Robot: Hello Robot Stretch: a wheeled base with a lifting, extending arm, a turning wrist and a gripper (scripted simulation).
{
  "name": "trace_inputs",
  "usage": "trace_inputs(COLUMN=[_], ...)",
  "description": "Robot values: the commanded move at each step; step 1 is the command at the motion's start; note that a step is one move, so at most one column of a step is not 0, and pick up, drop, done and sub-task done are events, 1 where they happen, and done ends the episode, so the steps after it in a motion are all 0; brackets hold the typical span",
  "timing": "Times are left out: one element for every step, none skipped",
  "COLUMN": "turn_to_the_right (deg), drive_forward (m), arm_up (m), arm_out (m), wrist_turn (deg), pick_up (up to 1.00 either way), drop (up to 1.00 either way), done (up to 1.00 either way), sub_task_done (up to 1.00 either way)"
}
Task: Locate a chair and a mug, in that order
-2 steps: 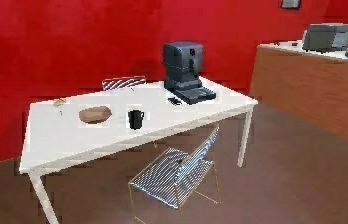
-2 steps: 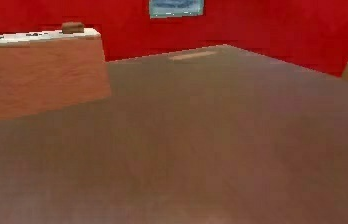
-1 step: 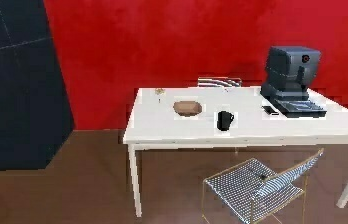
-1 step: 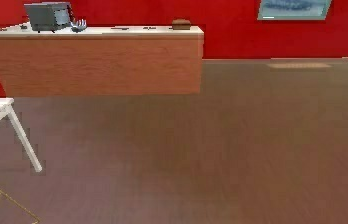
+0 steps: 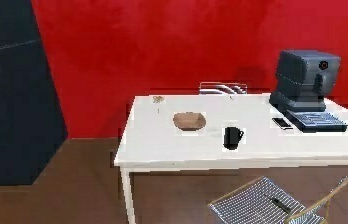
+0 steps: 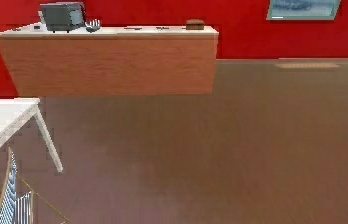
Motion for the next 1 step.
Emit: trace_inputs(turn_to_the_right=[15.0], drive_forward=[0.00], arm_up=[0.00], arm_out=[0.00], wrist_turn=[0.0], pick_up=[0.00], drop=[0.00], done=[0.00], sub_task_done=[0.00])
